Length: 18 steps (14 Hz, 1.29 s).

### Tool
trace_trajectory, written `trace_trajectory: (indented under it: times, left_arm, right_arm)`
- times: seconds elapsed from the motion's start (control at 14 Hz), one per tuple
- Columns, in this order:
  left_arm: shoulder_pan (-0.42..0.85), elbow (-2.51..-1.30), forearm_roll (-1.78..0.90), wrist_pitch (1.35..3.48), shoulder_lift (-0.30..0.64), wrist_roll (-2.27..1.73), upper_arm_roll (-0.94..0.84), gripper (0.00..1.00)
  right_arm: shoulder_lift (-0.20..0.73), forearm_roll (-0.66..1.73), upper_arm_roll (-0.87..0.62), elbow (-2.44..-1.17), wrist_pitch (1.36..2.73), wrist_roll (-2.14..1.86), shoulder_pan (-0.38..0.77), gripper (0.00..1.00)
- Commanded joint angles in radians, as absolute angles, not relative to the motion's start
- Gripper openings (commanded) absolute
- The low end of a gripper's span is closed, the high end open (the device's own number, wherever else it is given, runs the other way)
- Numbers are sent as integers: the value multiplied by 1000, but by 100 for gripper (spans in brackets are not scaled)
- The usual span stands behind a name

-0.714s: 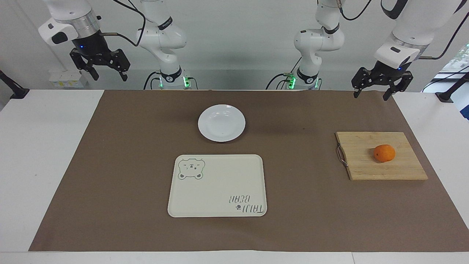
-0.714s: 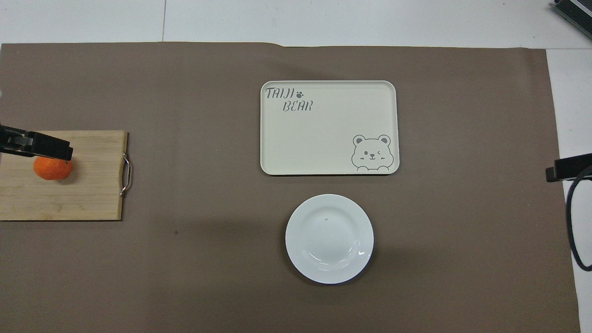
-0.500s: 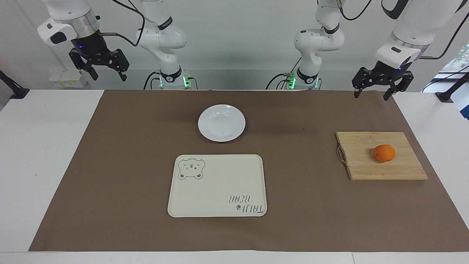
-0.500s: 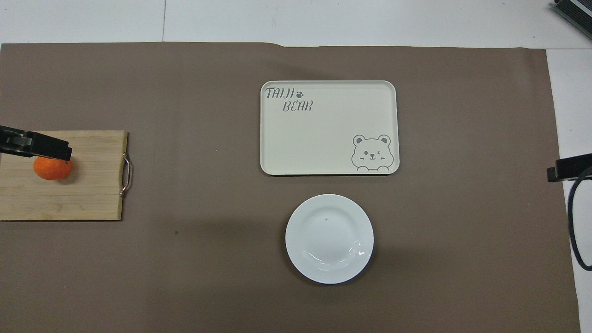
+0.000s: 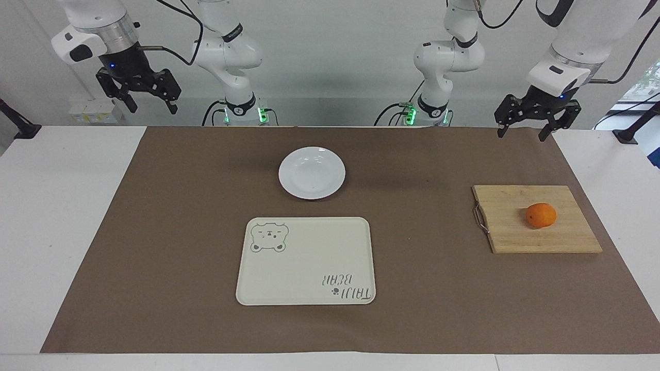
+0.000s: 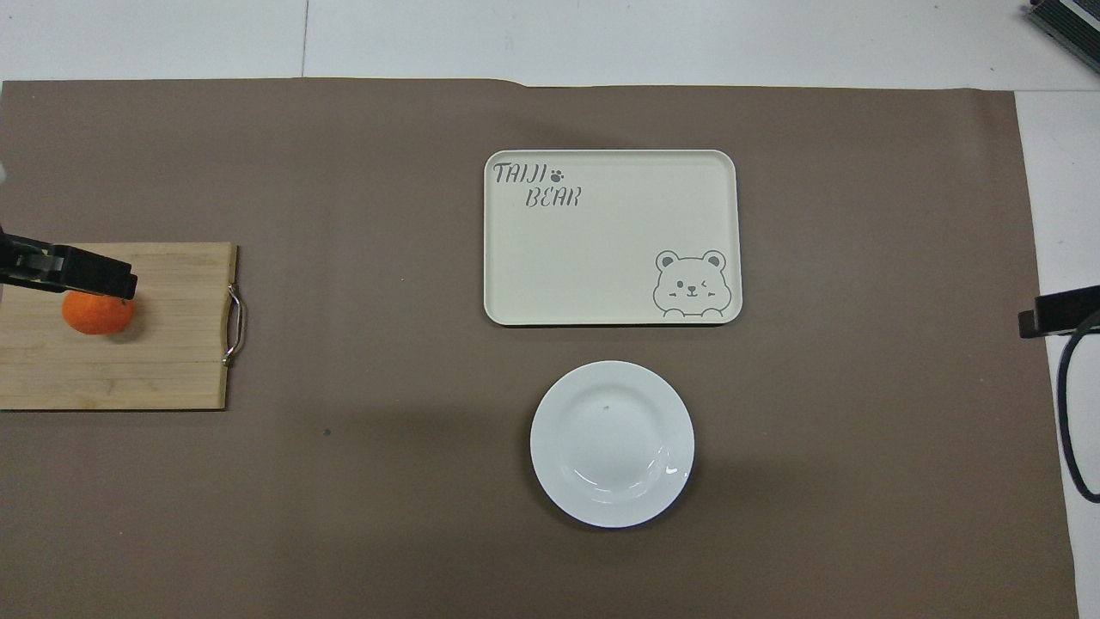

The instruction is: Place orange and plate with both arms

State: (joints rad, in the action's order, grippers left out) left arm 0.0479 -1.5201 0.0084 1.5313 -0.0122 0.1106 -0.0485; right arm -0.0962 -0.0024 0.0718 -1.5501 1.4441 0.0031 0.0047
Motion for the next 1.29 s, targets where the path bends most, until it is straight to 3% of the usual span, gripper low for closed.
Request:
trace_trajectory:
  times: [0.0,1.21]
  left_arm:
    - [51,-1543,0,1531,-34,117,-48,100]
    - [52,-1546,-2,1529,-37,126,-48,100]
  right_arm:
    - [-98,-9,66,-1543,1439,11,-5,100]
    - [-98,-8,64,-1543,1439,11,-2,100]
